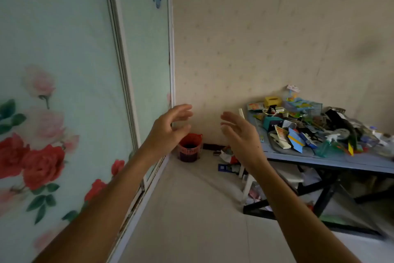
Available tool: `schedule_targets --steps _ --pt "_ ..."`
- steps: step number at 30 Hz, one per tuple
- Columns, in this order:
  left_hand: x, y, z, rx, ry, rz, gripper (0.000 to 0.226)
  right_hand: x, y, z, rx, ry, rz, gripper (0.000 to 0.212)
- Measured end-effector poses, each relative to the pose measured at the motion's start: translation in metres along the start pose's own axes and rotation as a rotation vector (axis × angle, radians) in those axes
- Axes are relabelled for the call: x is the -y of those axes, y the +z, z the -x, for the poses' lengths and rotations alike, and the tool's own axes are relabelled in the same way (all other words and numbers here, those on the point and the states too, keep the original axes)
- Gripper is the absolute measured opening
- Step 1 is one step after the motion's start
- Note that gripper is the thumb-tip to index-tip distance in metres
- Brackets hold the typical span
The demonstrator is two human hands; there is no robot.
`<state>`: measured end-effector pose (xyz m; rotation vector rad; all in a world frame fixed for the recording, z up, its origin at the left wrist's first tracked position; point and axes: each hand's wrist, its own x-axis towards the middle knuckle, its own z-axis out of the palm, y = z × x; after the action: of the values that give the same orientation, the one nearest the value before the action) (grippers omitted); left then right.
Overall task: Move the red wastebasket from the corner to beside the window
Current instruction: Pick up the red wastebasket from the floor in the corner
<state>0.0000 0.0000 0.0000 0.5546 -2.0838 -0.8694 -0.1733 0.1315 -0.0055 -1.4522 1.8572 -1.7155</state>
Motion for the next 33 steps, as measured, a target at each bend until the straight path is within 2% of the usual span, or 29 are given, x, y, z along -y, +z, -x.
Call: schedule_targets --steps 7,21,33 --pt "0.056 0.013 -0.053 0.014 -0.051 -0.007 0.050 -0.045 0.024 -0.067 0.004 0.039 -0.009 0.047" --pt "0.176 0.065 -0.244 -0.010 -0.160 -0.002 0.051 -0.173 0.050 -0.278 0.061 0.059 -0.048 0.047" --pt "0.333 0.053 -0.414 0.013 -0.183 0.040 0.050 -0.263 0.131 -0.461 0.043 0.121 -0.010 0.048"
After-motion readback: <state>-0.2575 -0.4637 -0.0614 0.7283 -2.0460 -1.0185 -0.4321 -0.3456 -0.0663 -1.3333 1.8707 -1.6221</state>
